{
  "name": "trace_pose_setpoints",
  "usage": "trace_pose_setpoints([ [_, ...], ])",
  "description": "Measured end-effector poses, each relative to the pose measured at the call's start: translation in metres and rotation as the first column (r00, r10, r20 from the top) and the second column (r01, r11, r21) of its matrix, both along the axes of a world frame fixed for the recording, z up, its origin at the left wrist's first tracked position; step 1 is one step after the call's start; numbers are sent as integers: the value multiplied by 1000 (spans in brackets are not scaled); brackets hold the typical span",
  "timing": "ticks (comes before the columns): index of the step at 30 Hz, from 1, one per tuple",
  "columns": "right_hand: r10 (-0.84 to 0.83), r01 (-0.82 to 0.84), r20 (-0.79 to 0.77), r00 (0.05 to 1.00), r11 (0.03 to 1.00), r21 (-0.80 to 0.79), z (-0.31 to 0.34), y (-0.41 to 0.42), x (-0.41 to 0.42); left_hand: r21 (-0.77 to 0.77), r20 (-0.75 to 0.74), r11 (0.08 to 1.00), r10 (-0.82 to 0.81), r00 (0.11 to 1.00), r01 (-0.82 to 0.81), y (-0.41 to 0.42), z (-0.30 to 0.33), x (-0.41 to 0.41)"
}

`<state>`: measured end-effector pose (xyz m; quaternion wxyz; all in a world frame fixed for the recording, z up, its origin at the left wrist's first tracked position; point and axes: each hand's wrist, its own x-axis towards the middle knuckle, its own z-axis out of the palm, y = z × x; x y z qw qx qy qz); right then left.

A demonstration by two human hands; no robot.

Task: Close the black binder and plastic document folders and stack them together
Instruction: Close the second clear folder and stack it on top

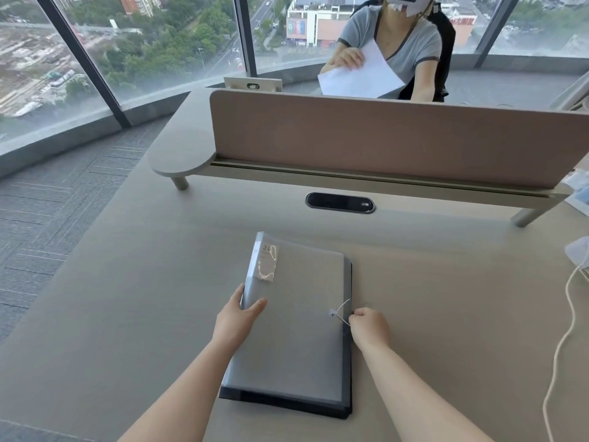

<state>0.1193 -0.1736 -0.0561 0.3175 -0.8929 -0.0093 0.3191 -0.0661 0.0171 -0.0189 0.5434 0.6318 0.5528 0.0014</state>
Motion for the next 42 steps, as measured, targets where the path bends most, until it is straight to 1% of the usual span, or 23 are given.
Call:
trace_pose_setpoints([
  [2,-42,43,-18,999,999,17,-6,0,4,-3,-3,1000,-2,1000,2,0,2,0],
  [5,-51,52,-67,996,998,18,-14,-2,7,-1,-12,1000,-16,1000,16,0,3,-2],
  [9,-75,79,-99,992,996,35,-2,-3,5,-16,0,1000,-13,1000,13,-2,3,-2],
  [16,-38,39,-40,998,999,15,8,-26,19,-53,26,998,-31,999,32,-24,3,14],
  [21,-97,97,-6,995,995,-2,9,-58,42,-53,51,995,-78,996,81,-52,1,41],
  [27,-162,162,-16,987,986,32,7,-88,63,-23,59,994,-105,993,106,-80,1,67],
  [32,-114,116,-33,993,991,73,3,-99,68,9,46,996,-91,995,91,-88,0,73],
  [37,-127,131,-41,991,984,124,3,-103,65,23,41,997,-79,996,78,-91,-1,75],
  [42,-131,137,-60,990,982,132,5,-104,63,42,40,995,-88,995,86,-92,-1,75],
])
